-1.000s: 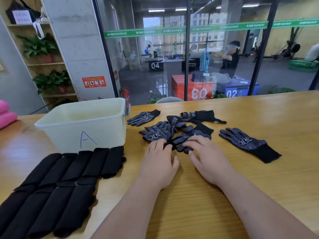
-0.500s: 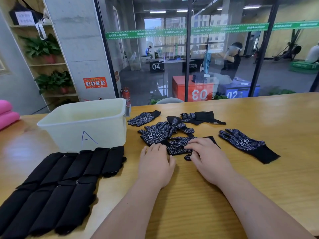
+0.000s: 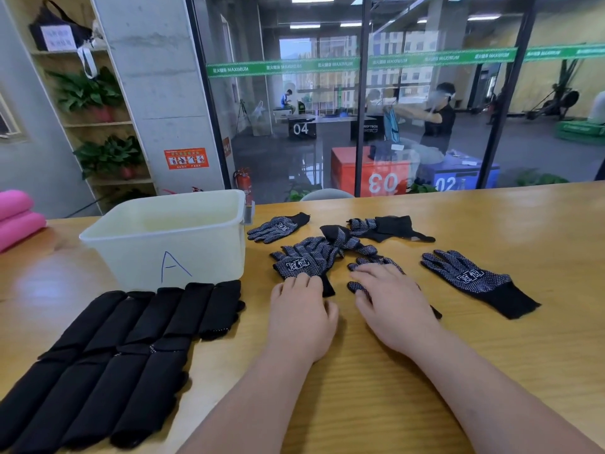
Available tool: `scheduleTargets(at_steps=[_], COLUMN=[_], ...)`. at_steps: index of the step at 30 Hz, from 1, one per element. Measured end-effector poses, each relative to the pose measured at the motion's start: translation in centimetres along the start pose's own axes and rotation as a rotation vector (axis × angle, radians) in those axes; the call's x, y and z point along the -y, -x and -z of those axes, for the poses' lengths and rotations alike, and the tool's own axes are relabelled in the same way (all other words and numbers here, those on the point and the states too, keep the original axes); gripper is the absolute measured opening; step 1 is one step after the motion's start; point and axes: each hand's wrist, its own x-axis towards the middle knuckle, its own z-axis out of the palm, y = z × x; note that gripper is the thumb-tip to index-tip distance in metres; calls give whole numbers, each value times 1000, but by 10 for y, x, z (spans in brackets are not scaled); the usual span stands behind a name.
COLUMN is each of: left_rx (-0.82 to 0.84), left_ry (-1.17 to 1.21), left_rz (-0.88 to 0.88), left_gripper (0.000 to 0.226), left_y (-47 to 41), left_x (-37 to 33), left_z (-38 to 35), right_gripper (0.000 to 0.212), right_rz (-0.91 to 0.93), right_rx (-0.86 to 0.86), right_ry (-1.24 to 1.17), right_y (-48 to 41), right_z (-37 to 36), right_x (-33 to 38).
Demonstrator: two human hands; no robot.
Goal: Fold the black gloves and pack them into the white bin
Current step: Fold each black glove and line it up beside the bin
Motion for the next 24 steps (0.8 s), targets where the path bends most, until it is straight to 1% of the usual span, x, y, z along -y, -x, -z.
scheduleTargets(at_steps=[2, 4, 6, 8, 12, 17, 19, 21, 23, 24], left_rx=[-17, -21, -32, -38, -42, -87, -96, -96, -68, -53], left_ry=[-11, -11, 3, 6, -6, -39, -35, -25, -7, 6], left_rz=[-11, -3, 7, 10, 16, 37, 46, 40, 13, -5], left_gripper=[29, 30, 29, 29, 27, 31, 30, 30, 35, 36], left_y=[0, 0, 0, 0, -1, -1, -1, -1, -1, -2], left_x=[0, 0, 1, 1, 1, 1, 2, 2, 3, 3], left_z=[-1, -2, -3, -2, -3, -4, -5, -6, -7, -7], right_gripper=[56, 62, 63, 65, 67, 68, 68, 63, 55, 53], right_rz=[116, 183, 172, 120, -23, -277, -329, -293, -147, -69], right_rx=[109, 216, 300, 344, 321, 286, 248, 139, 64, 78], right_ry=[-56, -44, -36, -48, 23, 93, 121, 136, 75, 40], right_y=[-16, -36, -54, -66, -80, -81, -79, -77, -77, -76], right_z=[-3, -11, -19, -23, -31, -38, -38, -35, -30, -29], right_x=[6, 8, 10, 11, -1, -19, -20, -16, -12, -10])
